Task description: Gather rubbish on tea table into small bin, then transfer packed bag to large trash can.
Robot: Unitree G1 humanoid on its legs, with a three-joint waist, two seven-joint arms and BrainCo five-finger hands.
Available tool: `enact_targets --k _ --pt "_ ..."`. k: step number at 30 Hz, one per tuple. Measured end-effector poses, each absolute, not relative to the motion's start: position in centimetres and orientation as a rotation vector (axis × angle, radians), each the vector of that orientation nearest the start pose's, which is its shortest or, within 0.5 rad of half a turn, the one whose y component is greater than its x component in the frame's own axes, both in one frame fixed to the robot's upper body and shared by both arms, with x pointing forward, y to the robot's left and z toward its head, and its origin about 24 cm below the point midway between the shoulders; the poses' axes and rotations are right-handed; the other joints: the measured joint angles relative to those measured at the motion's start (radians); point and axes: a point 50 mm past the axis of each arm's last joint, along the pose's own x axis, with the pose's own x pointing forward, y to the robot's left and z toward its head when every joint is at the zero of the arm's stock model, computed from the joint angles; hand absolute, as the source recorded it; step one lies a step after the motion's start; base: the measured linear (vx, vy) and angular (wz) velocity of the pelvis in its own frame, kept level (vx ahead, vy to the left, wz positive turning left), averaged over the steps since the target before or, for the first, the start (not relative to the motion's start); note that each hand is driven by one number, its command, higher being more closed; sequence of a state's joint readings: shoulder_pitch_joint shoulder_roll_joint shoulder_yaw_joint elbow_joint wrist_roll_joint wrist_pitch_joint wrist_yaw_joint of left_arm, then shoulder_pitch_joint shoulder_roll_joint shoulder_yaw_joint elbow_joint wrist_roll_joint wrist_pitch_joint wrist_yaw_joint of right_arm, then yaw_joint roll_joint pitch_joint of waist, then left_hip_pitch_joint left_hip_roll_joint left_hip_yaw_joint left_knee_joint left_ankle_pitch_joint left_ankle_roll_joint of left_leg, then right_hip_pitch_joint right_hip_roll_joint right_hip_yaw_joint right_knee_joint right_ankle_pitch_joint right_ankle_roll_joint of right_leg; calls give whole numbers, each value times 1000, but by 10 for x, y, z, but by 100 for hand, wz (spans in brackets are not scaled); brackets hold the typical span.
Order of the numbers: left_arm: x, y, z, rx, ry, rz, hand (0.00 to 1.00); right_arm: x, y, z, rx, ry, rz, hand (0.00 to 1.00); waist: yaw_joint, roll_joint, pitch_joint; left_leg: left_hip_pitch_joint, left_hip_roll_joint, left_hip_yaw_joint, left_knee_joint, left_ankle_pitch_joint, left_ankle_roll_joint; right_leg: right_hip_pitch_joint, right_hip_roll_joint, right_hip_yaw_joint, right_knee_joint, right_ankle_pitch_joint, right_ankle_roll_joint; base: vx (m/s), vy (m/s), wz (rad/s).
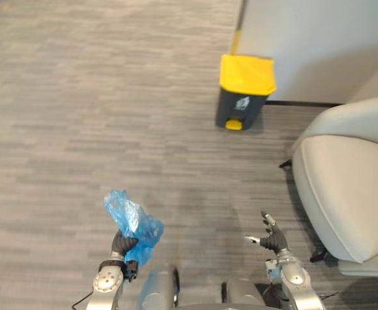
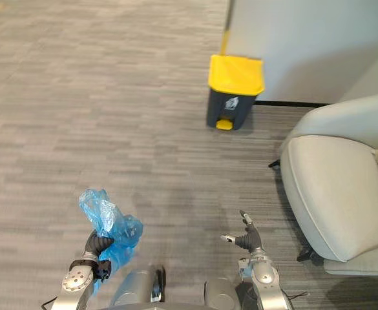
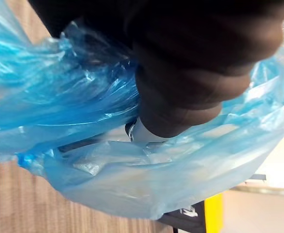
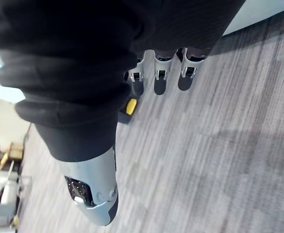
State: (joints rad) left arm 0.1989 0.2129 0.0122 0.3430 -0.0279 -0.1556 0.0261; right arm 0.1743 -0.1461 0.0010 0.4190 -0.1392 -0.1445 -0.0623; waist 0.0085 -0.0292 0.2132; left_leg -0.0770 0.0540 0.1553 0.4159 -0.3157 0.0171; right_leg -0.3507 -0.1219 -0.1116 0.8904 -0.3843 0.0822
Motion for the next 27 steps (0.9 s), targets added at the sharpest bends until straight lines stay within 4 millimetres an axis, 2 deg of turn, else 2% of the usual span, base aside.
enact_targets --k 1,2,3,4,5,6,7,8,9,10,11,12,13,14,16,18,19,20,21,22,24,25,26,27 --pt "185 220 -52 192 369 102 100 180 -201 -73 -289 459 -67 0 -13 -2 -1 26 5 7 -35 1 -5 -38 6 -38 -99 7 -8 528 31 -24" --pt "187 224 -52 193 370 117 100 180 -203 -79 -305 494 -62 0 -25 3 3 63 16 16 -73 8 -17 -69 26 -57 -272 56 -19 469 0 -7" --pt "187 225 -54 191 378 121 100 178 -205 -83 -314 516 -64 0 -29 4 3 87 20 20 -93 11 -23 -80 36 -59 -365 99 -19 524 -31 -1" --pt "189 225 -57 190 393 125 100 173 -211 -89 -320 559 -82 0 -39 6 4 139 24 17 -135 13 -46 -88 52 -63 -507 224 -41 611 -72 21" --pt "185 227 -61 192 413 133 100 169 -215 -93 -322 595 -98 0 -51 11 5 187 35 -4 -159 7 -75 -66 69 -74 -583 371 -78 649 -96 33" --pt "184 228 -63 193 421 138 100 166 -217 -95 -326 608 -102 0 -53 14 2 199 45 -19 -157 -1 -89 -51 73 -75 -588 445 -123 562 -99 19" --pt "183 227 -66 181 435 148 100 165 -223 -95 -338 618 -110 0 -46 35 -6 191 79 -33 -131 -5 -112 -57 91 -95 -549 418 -134 650 -127 14" --pt "184 227 -66 178 437 155 100 170 -226 -93 -333 609 -132 0 -51 43 8 169 85 -46 -51 42 -163 -57 80 -110 -476 365 -137 735 -194 17" --pt "186 221 -68 151 438 160 100 168 -232 -92 -344 610 -141 0 -61 48 33 146 84 -43 117 123 -146 -50 70 -140 -344 300 -140 686 -233 23" --pt "182 219 -70 139 446 166 100 165 -233 -93 -346 618 -141 0 -53 60 32 120 102 -36 237 176 -117 -20 96 -149 -366 280 -114 451 -322 2" --pt "172 219 -72 127 459 182 100 161 -230 -92 -340 612 -141 0 -28 67 28 30 158 -14 493 281 -94 113 125 -180 -494 219 -213 428 -268 -53" --pt "171 215 -73 107 457 186 100 165 -231 -90 -340 600 -147 0 -12 102 29 -69 222 -11 669 187 -55 163 175 -148 -514 207 -232 441 -195 -74" --pt "172 214 -73 105 457 184 100 169 -229 -88 -332 586 -151 0 4 111 27 -115 227 -7 707 153 -62 186 185 -130 -527 202 -234 530 -59 -99" --pt "171 214 -73 103 456 184 100 175 -223 -87 -313 570 -146 0 18 80 37 -191 219 9 706 110 -69 236 187 -97 -575 202 -234 540 -44 -76" --pt "173 213 -71 102 444 183 100 177 -219 -87 -295 563 -146 0 34 67 40 -261 207 43 588 80 -66 327 183 -62 -651 201 -230 517 -25 -61" --pt "170 214 -69 103 438 185 100 180 -220 -85 -299 553 -155 0 42 57 42 -309 180 60 414 77 -61 407 179 -23 -715 183 -201 491 88 -50" --pt "169 213 -70 100 441 186 100 179 -223 -85 -305 554 -169 0 53 49 42 -317 148 56 255 88 -78 445 166 4 -739 167 -180 605 198 -61" --pt "169 211 -70 92 440 186 100 177 -229 -85 -307 562 -194 0 63 50 36 -297 104 30 45 147 -101 475 159 23 -762 149 -153 503 201 -64" --pt "167 211 -71 88 445 189 100 176 -233 -85 -313 569 -204 0 64 57 32 -295 92 11 -21 223 -71 489 161 36 -765 134 -134 626 264 -52" --pt "163 218 -75 95 468 214 100 175 -232 -90 -304 595 -206 0 60 21 19 -286 53 0 3 278 -10 502 122 59 -740 102 -97 563 228 -18" --pt "169 216 -71 93 447 206 100 171 -235 -91 -309 602 -216 0 60 5 11 -281 26 10 27 223 14 477 83 57 -659 90 -68 617 245 -2" --pt "167 216 -70 95 445 205 100 171 -234 -91 -308 604 -214 0 63 0 11 -240 11 22 58 154 21 417 59 61 -447 78 -15 411 188 -9" --pt "166 216 -71 98 450 206 100 171 -233 -91 -308 603 -210 0 61 1 12 -216 6 26 59 131 26 370 45 60 -311 94 37 495 214 -8" --pt "166 217 -71 111 457 197 100 170 -230 -93 -306 608 -201 0 54 1 13 -160 -8 28 63 96 40 272 10 65 -52 105 109 373 126 10"
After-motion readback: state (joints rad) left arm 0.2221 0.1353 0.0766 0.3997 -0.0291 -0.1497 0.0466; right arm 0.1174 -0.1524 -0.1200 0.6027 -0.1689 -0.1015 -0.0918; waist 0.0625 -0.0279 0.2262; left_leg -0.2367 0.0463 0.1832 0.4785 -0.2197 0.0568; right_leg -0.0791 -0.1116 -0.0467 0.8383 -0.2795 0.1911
